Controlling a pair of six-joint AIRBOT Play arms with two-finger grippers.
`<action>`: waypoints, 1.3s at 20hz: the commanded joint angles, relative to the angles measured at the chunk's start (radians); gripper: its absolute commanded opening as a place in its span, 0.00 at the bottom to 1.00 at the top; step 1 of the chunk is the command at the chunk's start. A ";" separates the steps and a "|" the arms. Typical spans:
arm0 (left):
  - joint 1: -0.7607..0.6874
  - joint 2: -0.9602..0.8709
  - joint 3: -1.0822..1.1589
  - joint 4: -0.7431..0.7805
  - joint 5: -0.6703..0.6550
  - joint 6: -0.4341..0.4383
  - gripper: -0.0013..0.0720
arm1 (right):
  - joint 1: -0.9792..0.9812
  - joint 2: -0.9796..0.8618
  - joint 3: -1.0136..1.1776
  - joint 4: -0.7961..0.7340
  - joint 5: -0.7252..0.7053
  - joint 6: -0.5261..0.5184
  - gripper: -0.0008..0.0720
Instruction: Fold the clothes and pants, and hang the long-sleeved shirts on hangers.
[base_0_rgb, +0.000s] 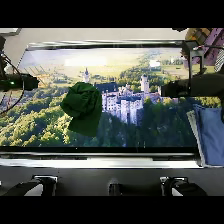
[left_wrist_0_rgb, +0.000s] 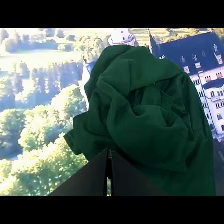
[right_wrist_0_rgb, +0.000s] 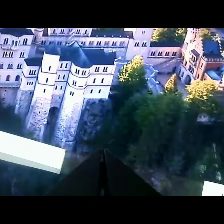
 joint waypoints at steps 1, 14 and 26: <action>-0.001 0.001 0.001 0.000 0.000 0.000 0.04 | 0.000 0.001 0.000 0.000 0.000 0.000 0.05; -0.001 0.001 0.001 0.000 0.000 0.000 0.04 | 0.000 0.001 0.000 0.000 0.000 0.000 0.05; -0.001 -0.003 0.001 -0.005 0.046 -0.009 0.04 | 0.000 0.001 0.000 0.001 0.027 0.000 0.05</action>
